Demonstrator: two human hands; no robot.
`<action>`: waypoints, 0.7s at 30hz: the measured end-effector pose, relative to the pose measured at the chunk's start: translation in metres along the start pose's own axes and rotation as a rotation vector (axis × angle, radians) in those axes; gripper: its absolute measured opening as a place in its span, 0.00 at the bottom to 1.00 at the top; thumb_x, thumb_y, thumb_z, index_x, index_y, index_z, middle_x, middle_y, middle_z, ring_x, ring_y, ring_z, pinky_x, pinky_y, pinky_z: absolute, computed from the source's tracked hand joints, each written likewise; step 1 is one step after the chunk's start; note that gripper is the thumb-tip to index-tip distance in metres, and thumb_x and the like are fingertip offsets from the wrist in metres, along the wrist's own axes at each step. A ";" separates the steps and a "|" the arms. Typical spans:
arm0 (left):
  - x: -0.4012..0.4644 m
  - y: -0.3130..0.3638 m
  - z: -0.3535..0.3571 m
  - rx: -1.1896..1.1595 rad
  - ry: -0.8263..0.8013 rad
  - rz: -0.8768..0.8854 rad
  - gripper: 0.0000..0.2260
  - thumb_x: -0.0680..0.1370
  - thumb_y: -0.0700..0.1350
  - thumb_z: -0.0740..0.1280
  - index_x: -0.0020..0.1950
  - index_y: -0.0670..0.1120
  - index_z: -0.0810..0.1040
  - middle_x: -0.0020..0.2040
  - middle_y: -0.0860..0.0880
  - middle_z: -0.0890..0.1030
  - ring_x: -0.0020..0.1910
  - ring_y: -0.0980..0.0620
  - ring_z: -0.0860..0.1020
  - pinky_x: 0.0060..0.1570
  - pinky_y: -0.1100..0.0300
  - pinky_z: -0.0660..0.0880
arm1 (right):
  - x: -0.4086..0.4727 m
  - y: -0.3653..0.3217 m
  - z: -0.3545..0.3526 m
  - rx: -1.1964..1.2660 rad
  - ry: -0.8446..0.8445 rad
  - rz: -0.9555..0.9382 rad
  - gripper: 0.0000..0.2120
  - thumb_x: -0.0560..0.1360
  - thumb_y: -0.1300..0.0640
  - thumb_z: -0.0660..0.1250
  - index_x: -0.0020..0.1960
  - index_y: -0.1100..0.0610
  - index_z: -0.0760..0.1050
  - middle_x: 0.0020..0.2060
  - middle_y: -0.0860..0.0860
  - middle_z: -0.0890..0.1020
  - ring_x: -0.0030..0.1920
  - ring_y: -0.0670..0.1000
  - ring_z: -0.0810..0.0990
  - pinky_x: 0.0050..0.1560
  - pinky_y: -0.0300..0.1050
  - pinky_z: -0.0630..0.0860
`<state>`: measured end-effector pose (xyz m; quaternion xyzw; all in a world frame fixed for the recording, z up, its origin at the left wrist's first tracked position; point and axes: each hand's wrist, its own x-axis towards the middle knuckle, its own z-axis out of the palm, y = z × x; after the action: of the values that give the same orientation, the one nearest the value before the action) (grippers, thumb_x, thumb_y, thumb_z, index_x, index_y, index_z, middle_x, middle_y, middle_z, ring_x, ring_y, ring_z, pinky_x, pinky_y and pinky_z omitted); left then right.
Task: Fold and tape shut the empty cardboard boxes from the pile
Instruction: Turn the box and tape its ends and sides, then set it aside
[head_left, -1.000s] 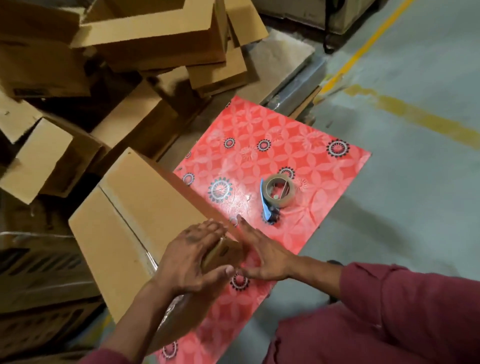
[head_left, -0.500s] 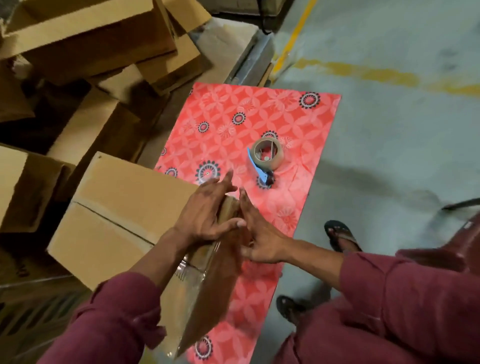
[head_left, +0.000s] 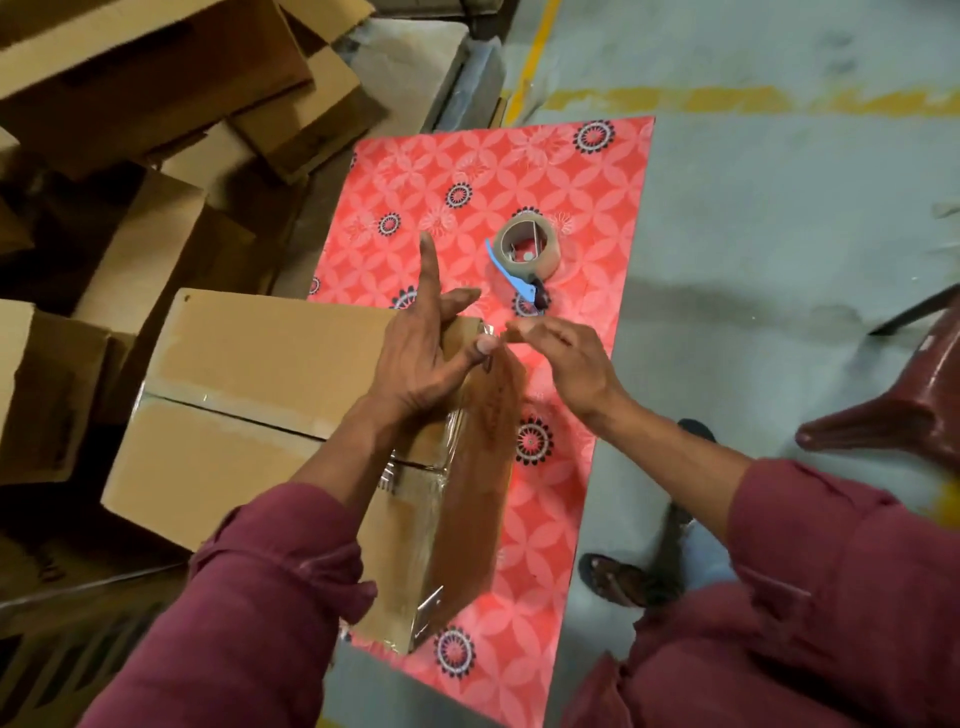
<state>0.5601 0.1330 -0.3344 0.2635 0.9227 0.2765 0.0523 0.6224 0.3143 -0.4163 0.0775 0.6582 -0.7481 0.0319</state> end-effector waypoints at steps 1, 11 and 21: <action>-0.001 0.001 0.000 -0.009 0.011 0.000 0.58 0.74 0.79 0.54 0.83 0.36 0.38 0.66 0.45 0.83 0.68 0.58 0.74 0.65 0.78 0.60 | 0.011 -0.014 0.000 0.014 0.008 0.037 0.20 0.78 0.40 0.66 0.55 0.54 0.86 0.53 0.46 0.87 0.59 0.42 0.83 0.62 0.47 0.76; 0.001 -0.007 0.002 -0.099 0.072 -0.021 0.56 0.75 0.79 0.54 0.83 0.39 0.35 0.65 0.44 0.83 0.69 0.71 0.70 0.77 0.54 0.65 | 0.063 -0.025 -0.002 -0.029 -0.386 0.054 0.24 0.67 0.36 0.78 0.50 0.55 0.88 0.46 0.56 0.88 0.51 0.55 0.86 0.57 0.61 0.82; 0.003 -0.011 0.004 -0.139 0.048 0.010 0.54 0.77 0.75 0.58 0.84 0.38 0.37 0.64 0.45 0.84 0.70 0.47 0.78 0.77 0.46 0.66 | 0.085 0.002 -0.024 -0.106 -0.575 0.006 0.15 0.75 0.69 0.75 0.60 0.60 0.83 0.49 0.49 0.88 0.52 0.49 0.86 0.54 0.44 0.82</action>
<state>0.5530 0.1287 -0.3436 0.2571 0.9009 0.3465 0.0472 0.5407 0.3421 -0.4349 -0.1377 0.6602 -0.7037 0.2236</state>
